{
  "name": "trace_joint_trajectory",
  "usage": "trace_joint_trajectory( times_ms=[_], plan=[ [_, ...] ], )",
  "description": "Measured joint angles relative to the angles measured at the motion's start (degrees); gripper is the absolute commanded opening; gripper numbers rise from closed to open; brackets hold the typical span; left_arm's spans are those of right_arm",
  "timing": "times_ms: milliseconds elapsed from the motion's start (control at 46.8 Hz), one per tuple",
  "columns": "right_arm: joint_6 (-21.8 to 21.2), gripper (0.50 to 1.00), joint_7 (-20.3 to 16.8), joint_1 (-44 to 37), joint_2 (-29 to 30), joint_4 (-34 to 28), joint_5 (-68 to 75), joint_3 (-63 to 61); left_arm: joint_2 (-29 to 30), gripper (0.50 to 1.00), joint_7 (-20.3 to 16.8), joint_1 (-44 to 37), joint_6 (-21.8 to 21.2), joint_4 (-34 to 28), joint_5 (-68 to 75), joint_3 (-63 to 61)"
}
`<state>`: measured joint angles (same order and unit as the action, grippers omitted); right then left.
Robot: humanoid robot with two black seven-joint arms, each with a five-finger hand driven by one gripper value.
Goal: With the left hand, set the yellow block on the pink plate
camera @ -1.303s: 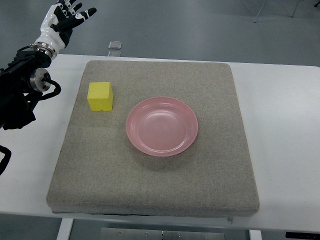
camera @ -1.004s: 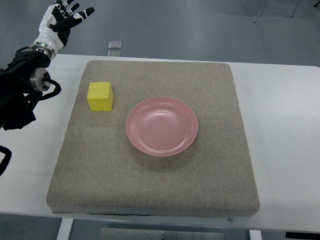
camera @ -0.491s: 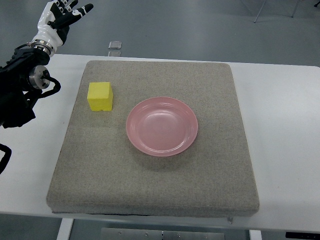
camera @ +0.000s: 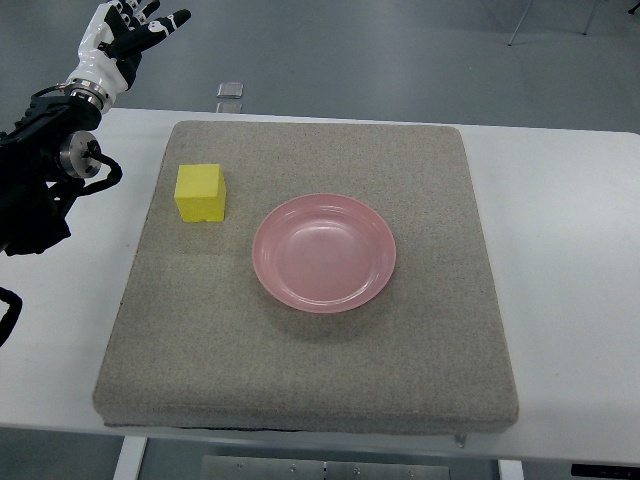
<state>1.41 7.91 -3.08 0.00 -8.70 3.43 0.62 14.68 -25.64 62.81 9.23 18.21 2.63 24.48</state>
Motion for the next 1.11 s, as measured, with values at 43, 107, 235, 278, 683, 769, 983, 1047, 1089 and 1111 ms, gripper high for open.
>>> trace_joint_trajectory(
  times_ms=[43,107,235,278,683,769,983,1047,1089,1111],
  plan=[
    [0.0,0.924,0.0,0.0,0.0,0.0,0.0,0.0,0.0,0.994,0.2,0.0,0.0,0.3,0.1,-0.3],
    [0.0,0.924,0.0,0.0,0.0,0.0,0.0,0.0,0.1,0.992,0.4,0.1,0.4,0.9,0.2,-1.3],
    [0.0,0.924,0.0,0.0,0.0,0.0,0.0,0.0,1.0,0.992,0.8,1.0,0.8,1.8,0.4,-5.8],
    [0.0,0.924,0.0,0.0,0.0,0.0,0.0,0.0,1.7,0.992,0.9,1.7,0.8,2.4,0.4,-9.0],
    [0.0,0.924,0.0,0.0,0.0,0.0,0.0,0.0,6.1,0.992,0.9,10.7,0.8,9.4,1.8,-33.7],
    [0.0,0.924,0.0,0.0,0.0,0.0,0.0,0.0,6.7,0.992,0.8,12.2,0.5,10.7,4.2,-37.5],
    [0.0,0.924,0.0,0.0,0.0,0.0,0.0,0.0,7.5,0.99,0.9,12.8,0.6,13.2,18.9,-39.7],
    [0.0,0.924,0.0,0.0,0.0,0.0,0.0,0.0,7.9,0.99,0.8,13.3,0.6,14.2,23.0,-39.7],
    [0.0,0.924,0.0,0.0,0.0,0.0,0.0,0.0,8.2,0.99,0.8,13.6,0.7,14.7,25.0,-39.7],
    [0.0,0.924,0.0,0.0,0.0,0.0,0.0,0.0,8.4,0.99,0.8,13.9,0.7,15.0,26.1,-39.7]
  ],
)
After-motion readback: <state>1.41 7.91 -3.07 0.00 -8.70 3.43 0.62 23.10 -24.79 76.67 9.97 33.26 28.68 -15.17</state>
